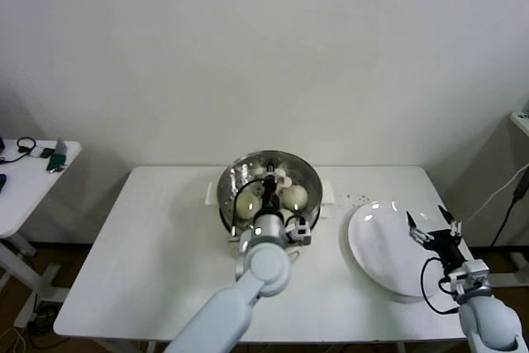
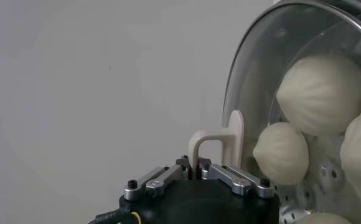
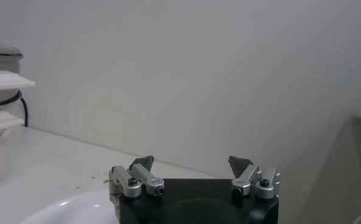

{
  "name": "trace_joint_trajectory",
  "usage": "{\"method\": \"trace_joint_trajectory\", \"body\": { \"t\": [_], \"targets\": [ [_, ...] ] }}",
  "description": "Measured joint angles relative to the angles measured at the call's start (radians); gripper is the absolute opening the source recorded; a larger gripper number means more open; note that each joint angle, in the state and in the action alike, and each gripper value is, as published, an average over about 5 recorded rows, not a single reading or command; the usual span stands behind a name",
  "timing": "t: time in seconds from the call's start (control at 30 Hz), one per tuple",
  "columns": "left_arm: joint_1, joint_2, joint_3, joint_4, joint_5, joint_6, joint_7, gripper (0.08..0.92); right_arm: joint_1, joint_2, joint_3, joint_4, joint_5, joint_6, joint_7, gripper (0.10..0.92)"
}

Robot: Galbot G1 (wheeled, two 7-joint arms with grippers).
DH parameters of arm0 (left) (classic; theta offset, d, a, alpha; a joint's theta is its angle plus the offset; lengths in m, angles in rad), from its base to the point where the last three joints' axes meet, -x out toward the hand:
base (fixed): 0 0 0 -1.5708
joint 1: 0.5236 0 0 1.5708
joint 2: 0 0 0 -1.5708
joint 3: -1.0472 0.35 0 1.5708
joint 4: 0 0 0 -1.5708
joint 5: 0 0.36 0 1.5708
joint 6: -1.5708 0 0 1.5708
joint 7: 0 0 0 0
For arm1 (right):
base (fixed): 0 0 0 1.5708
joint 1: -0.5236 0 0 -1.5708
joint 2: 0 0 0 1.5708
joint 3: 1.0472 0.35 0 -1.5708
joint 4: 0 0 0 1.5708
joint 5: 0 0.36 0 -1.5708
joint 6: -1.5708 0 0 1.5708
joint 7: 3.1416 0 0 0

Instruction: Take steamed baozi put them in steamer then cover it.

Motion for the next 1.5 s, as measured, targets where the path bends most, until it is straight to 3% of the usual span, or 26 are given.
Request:
{"method": "trace_joint_trajectory", "body": {
  "t": [0.53, 0.9, 1.27, 1.5],
  "targets": [
    [0.002, -0.007, 0.006, 0.016, 0.007, 0.001, -0.005, 0.172, -0.008, -0.003, 0.011, -0.003, 0.009, 0.003, -0.017, 0.823],
    [-0.001, 0.033, 0.024, -0.046, -0.039, 0.000, 0.004, 0.475, -0.016, -0.008, 0.016, 0.004, 0.028, -0.032, -0.027, 0.823],
    [0.048, 0.140, 0.001, -0.194, -0.125, 0.000, 0.007, 0.783, -0.010, -0.015, 0.013, -0.007, 0.034, -0.059, -0.032, 0.823],
    [0.117, 0.199, -0.033, -0.288, -0.185, 0.000, -0.003, 0.822, 0.000, -0.024, 0.011, -0.007, 0.036, -0.064, -0.033, 0.823]
  ]
}}
